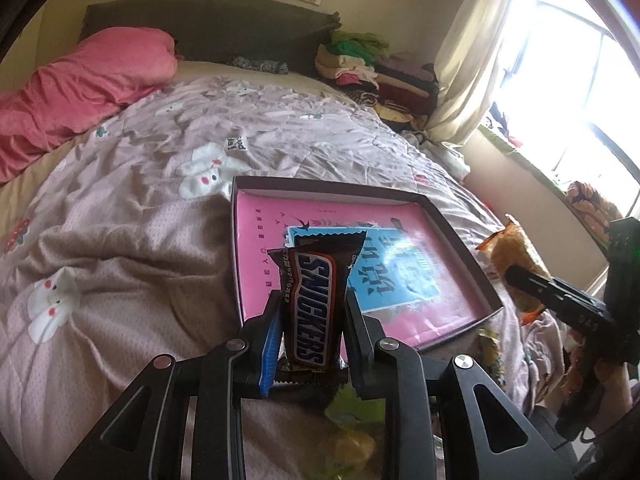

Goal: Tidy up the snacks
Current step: 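Carry the Snickers bar with the left tool while the right tool carries the snack stick over the tray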

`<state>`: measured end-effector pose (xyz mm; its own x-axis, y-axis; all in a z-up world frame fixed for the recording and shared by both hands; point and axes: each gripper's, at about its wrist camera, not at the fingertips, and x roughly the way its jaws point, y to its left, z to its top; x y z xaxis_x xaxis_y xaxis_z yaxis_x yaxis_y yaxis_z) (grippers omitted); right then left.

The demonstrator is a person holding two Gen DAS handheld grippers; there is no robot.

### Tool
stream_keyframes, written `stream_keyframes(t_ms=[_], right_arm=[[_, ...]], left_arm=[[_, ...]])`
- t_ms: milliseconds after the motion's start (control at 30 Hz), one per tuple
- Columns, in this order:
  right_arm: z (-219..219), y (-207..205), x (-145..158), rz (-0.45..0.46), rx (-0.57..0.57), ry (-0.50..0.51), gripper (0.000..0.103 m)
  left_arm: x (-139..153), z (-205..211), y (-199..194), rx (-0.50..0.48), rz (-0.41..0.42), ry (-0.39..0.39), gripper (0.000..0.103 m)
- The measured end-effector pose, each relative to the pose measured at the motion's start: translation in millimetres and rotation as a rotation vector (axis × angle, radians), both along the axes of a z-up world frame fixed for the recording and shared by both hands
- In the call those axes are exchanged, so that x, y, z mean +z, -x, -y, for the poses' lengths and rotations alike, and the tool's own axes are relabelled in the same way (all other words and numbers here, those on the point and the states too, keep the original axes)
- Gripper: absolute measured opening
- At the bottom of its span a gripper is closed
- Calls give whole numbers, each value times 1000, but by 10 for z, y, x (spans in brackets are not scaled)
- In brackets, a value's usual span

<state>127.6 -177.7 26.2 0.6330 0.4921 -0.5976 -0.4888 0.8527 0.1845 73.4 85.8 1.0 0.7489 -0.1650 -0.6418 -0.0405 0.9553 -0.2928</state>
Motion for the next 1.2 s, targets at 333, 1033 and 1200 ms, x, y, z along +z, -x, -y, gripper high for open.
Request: stream_keyframes(t_ms=[333,1033,1200], right_arm=[[32,-180,-41,-9,-62,9,23],[-17,-514,-386,-83,-136,61,23],[-27,-550,-463,-91,-151,87,23]], left_arm=[[-122,-24,-181,0,-27,-21,29],[-318,-26,-451,-22,-72,-22,29],[-380,-4,-483,-38,-88,-19,29]])
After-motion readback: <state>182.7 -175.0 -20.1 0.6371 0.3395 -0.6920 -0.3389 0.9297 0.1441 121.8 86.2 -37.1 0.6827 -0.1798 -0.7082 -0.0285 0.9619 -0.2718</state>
